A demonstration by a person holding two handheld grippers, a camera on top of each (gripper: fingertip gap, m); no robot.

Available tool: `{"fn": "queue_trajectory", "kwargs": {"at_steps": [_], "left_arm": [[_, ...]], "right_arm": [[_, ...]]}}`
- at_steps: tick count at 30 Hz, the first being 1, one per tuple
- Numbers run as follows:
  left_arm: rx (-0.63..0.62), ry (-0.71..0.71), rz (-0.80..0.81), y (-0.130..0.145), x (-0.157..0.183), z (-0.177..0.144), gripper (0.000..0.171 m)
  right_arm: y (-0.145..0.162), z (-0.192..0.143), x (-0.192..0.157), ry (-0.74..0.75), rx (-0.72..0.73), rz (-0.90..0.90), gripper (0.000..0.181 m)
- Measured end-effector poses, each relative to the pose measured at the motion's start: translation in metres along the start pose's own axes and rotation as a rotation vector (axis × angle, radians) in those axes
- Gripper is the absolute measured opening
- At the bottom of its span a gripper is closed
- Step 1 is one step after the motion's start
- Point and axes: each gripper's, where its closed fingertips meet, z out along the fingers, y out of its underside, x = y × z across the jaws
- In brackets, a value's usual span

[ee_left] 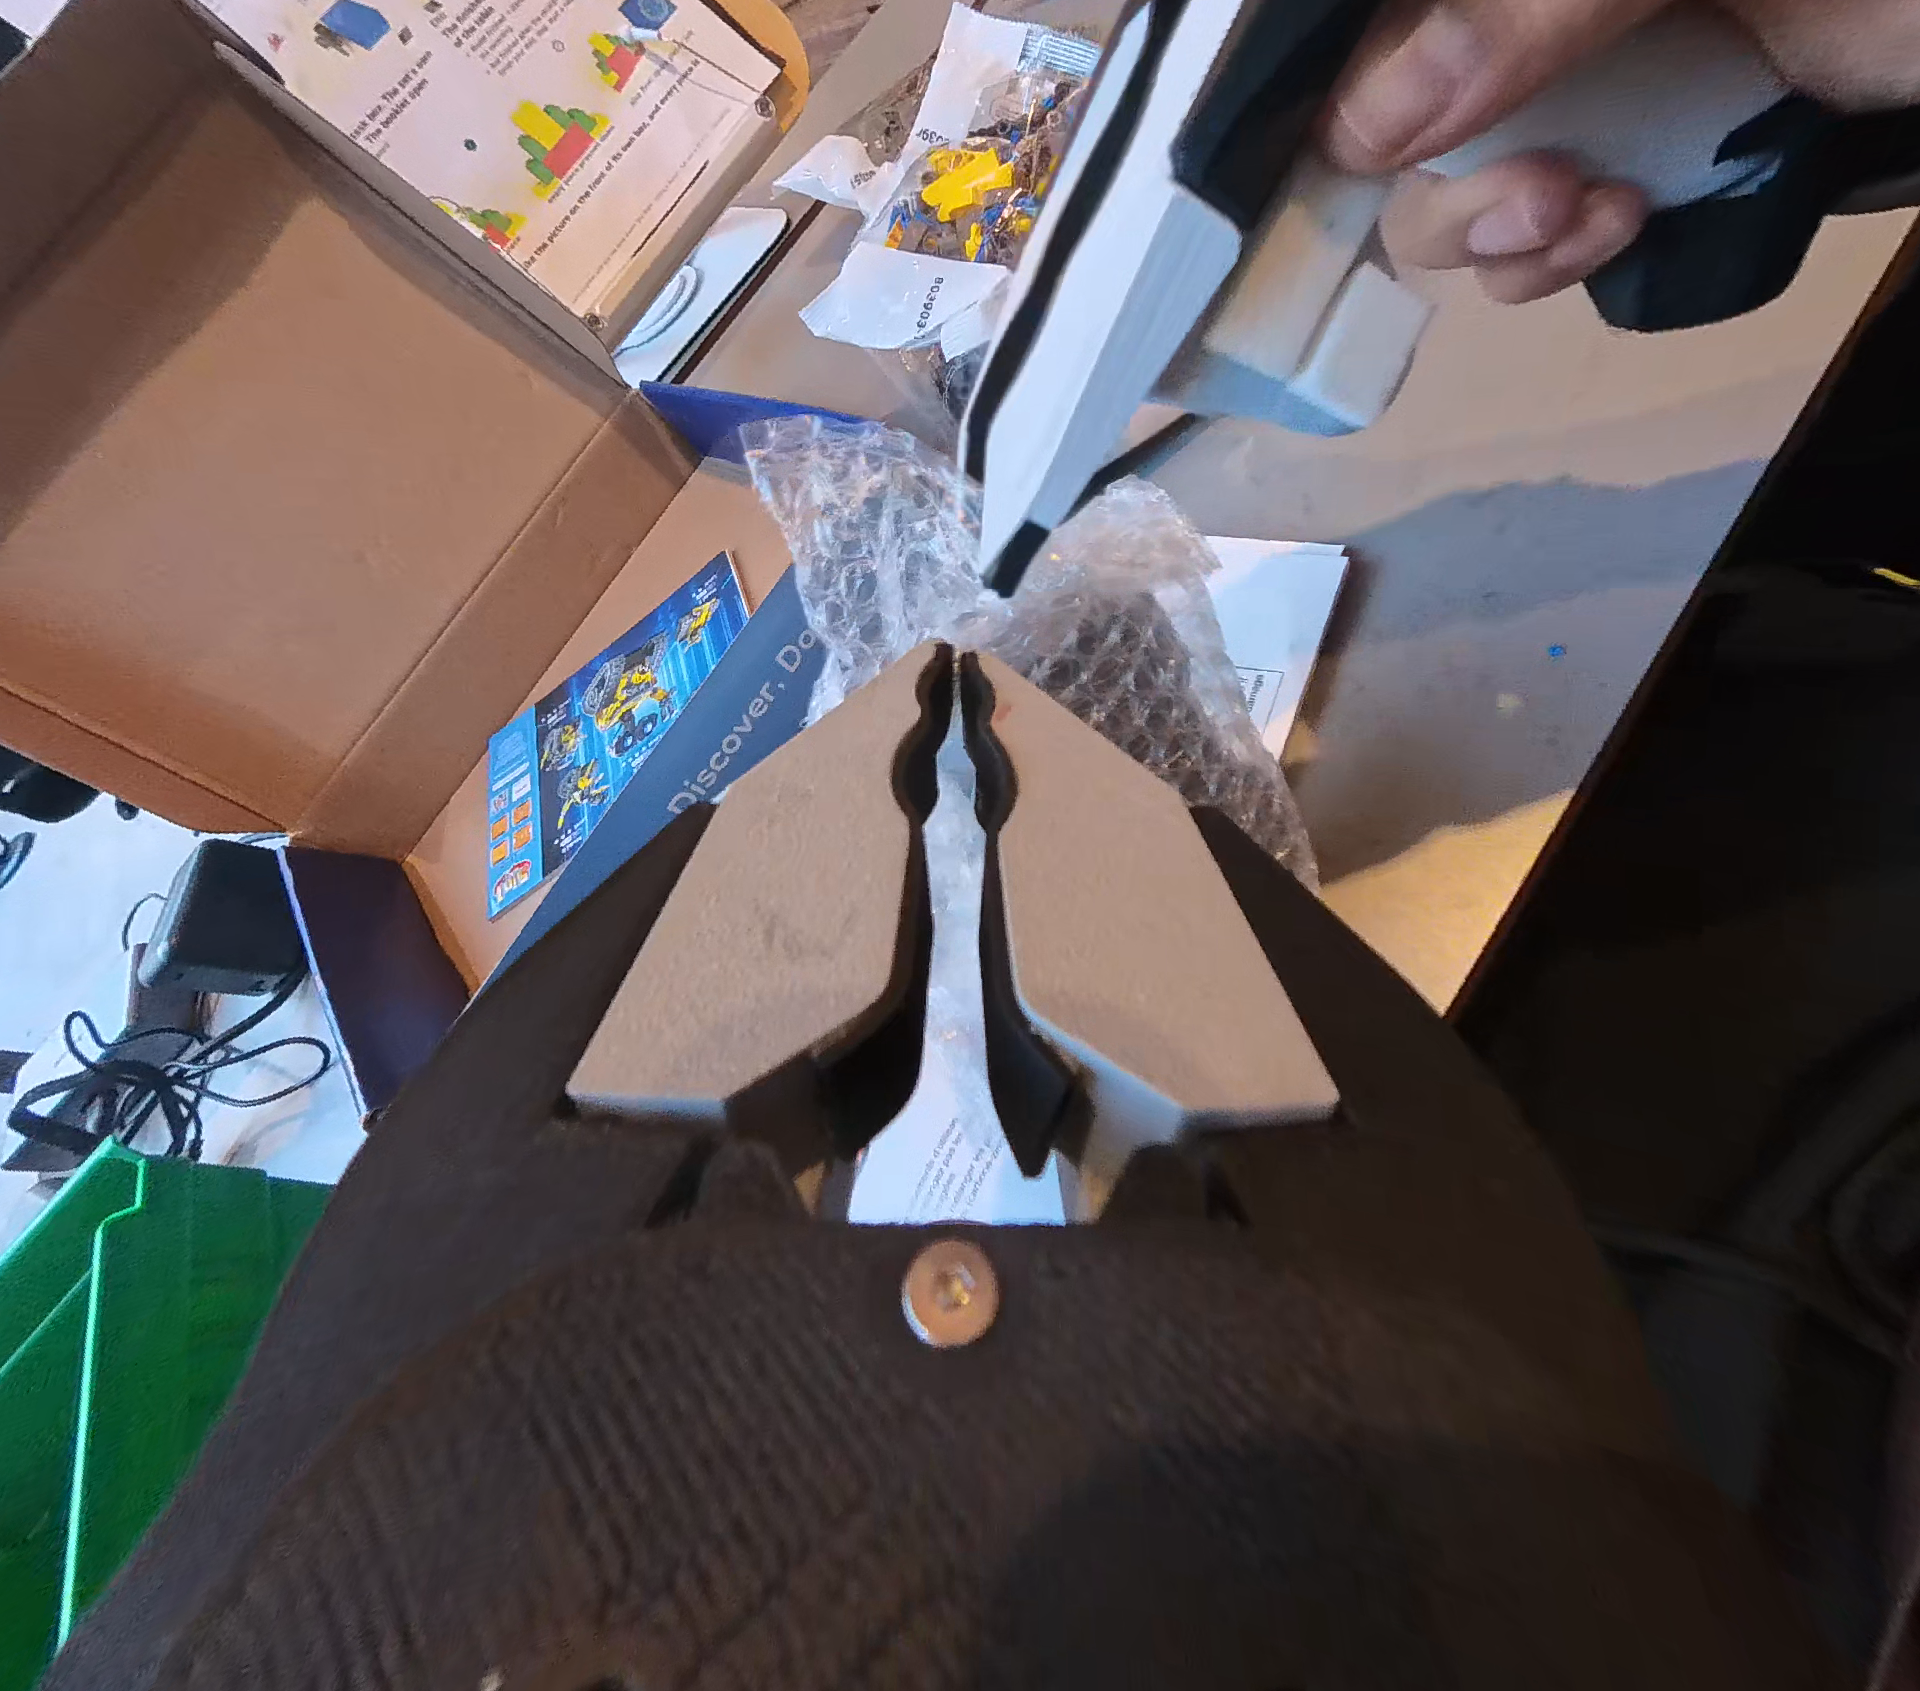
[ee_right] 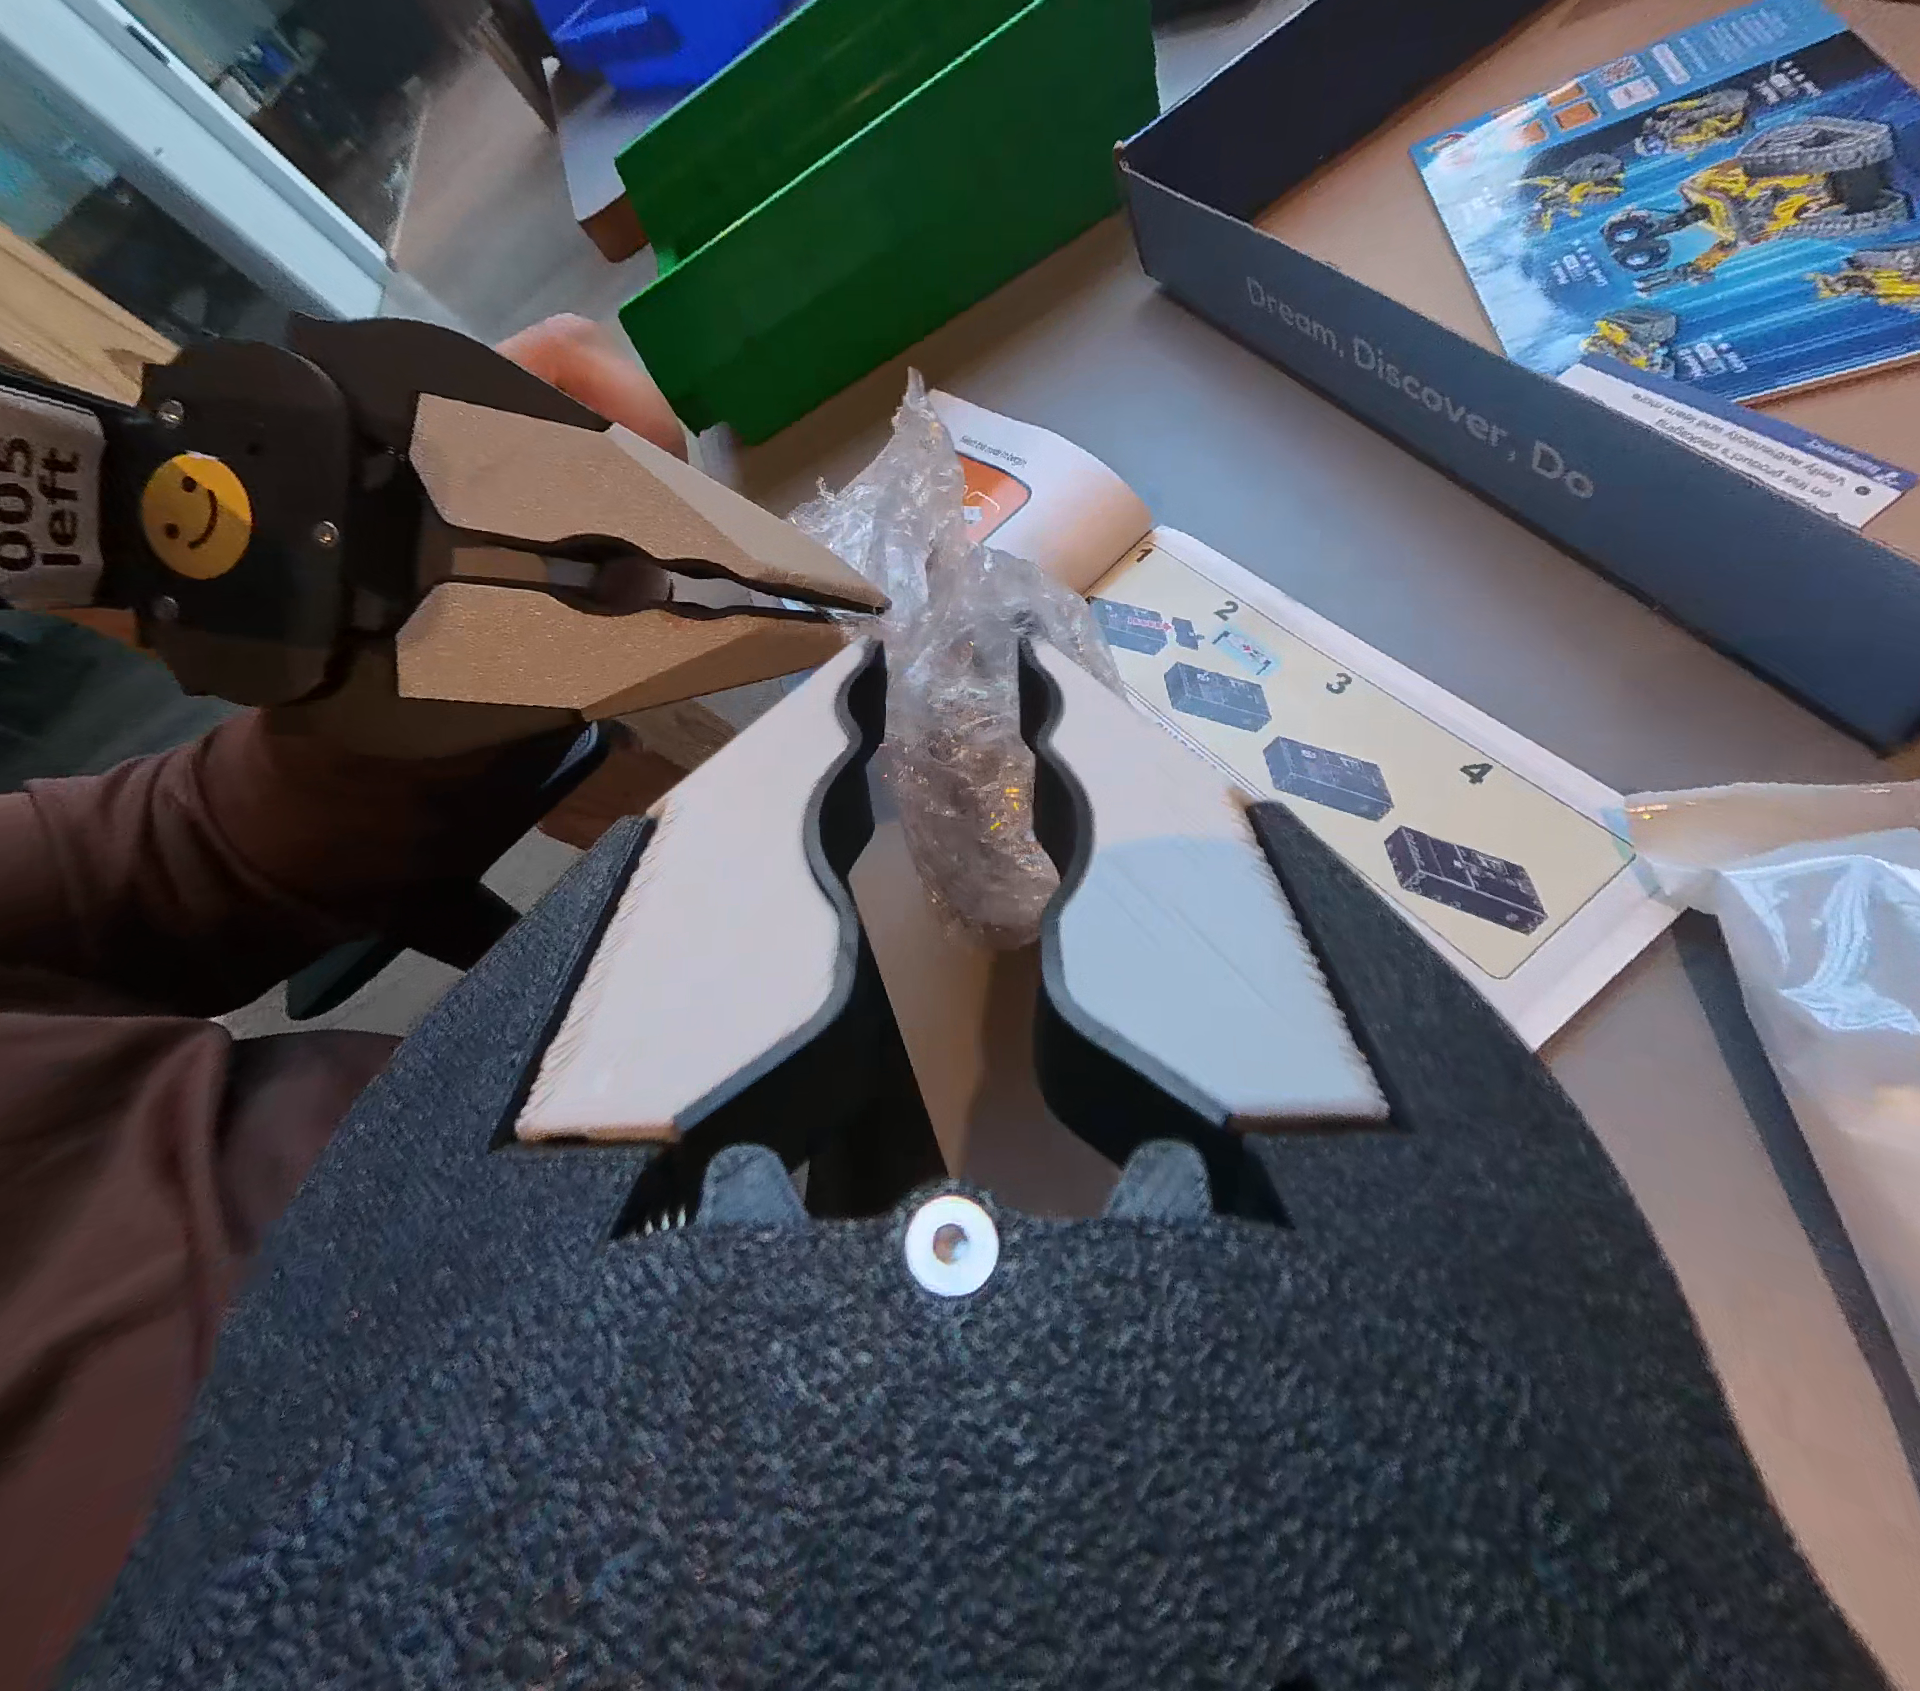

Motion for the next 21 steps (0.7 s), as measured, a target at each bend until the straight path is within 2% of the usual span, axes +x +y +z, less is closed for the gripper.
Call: {"fn": "queue_trajectory", "kwargs": {"at_steps": [4,7,12,18,21], "left_arm": [[0.003,0.006,-0.001,0.000,0.000,0.000,0.000],[0.007,0.006,0.018,0.000,0.002,-0.002,0.000],[0.091,0.050,-0.036,-0.020,0.004,-0.018,0.003],[0.018,0.061,0.009,-0.011,0.013,-0.012,0.028],[-0.022,0.070,0.023,0.000,0.017,-0.006,0.024]], "right_arm": [[-0.003,0.001,-0.007,-0.041,0.021,-0.006,0.001],[-0.002,0.003,-0.007,-0.029,0.013,-0.033,0.000],[-0.002,0.002,-0.007,-0.017,0.011,-0.050,0.000],[0.000,0.002,-0.015,-0.049,0.002,-0.063,0.000],[0.000,0.004,-0.019,-0.056,-0.008,-0.081,0.000]]}}
